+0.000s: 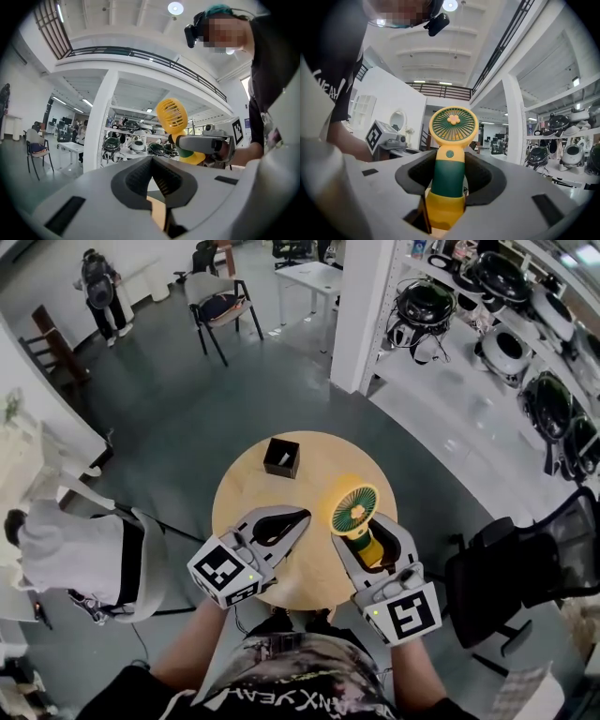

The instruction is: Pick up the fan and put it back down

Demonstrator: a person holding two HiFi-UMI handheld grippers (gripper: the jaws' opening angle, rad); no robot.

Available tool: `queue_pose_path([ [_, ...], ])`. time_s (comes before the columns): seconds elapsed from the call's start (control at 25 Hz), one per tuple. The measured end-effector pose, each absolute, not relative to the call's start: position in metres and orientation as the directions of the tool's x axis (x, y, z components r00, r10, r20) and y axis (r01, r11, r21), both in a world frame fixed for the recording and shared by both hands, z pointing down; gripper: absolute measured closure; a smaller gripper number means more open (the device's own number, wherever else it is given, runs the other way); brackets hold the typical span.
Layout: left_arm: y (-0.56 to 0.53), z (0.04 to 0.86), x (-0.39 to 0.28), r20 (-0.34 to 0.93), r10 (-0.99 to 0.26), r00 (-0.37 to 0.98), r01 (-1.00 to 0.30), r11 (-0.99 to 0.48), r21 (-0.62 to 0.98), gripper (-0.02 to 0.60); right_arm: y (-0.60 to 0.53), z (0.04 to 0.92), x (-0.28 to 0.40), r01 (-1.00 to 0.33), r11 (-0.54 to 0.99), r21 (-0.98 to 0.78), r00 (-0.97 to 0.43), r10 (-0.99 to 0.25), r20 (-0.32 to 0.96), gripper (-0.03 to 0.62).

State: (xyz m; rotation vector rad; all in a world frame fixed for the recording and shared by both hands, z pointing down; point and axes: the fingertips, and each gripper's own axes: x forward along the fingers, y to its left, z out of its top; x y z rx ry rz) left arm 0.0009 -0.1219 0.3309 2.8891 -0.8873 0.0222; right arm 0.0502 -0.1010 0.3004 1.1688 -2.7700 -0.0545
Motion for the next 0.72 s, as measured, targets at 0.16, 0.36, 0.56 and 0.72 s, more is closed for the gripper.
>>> queue_pose_path([
  [0.16,-0.117,0.315,0.000,0.049,-0.554,0.831,-0.556,-0.826,0.091,0.569,-0.095,0.283,0.050,-0.712,0.697,0.085,-0.692,-0.717,0.082,0.411],
  [0.36,-0.114,0.301,-0.001,0.020,-0.554,0.832,-0.554,-0.829,0.074,0.569,-0.091,0.274,0.050,-0.712,0.697,0.080,-0.695,-0.717,0.060,0.411],
  [0.56,-0.113,0.295,0.000,0.010,-0.551,0.835,-0.550,-0.832,0.065,0.569,-0.091,0.271,0.051,-0.715,0.694,0.087,-0.692,-0.720,0.047,0.411],
  [0.72,-0.111,0.296,0.003,0.013,-0.543,0.840,-0.543,-0.838,0.061,0.569,-0.091,0.270,0.051,-0.719,0.690,0.087,-0.689,-0.723,0.037,0.411],
])
